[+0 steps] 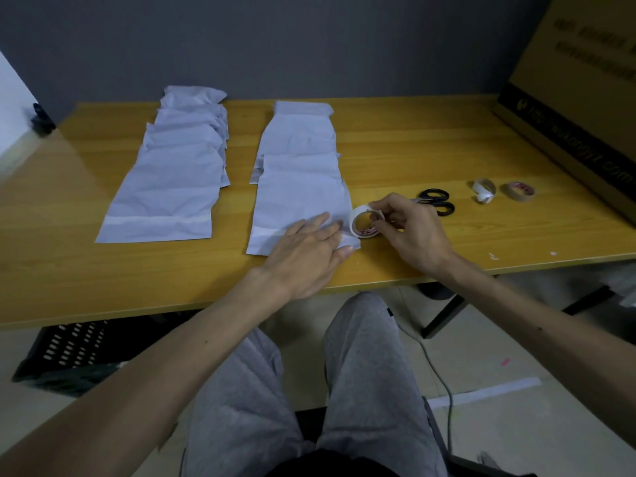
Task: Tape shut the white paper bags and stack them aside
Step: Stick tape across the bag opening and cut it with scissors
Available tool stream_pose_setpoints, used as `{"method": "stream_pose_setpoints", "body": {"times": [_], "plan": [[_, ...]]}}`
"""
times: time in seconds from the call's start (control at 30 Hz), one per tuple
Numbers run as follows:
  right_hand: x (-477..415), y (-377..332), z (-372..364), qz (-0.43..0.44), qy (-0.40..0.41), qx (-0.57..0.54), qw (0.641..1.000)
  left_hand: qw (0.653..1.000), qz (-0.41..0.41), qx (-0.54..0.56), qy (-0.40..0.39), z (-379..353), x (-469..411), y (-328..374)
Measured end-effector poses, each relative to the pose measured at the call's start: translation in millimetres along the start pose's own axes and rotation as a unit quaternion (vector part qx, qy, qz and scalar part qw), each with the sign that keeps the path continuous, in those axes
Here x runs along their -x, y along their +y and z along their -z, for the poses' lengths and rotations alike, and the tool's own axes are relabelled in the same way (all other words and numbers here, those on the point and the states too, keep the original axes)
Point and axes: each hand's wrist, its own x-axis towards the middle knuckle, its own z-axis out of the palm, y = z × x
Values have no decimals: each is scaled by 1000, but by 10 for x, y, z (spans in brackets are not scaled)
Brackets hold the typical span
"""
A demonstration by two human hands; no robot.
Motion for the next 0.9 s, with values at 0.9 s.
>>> {"method": "stream_pose_setpoints", "body": {"times": [0.9], "plan": [[30,48,67,14,9,38,999,998,6,-35,51,-26,-61,37]]}}
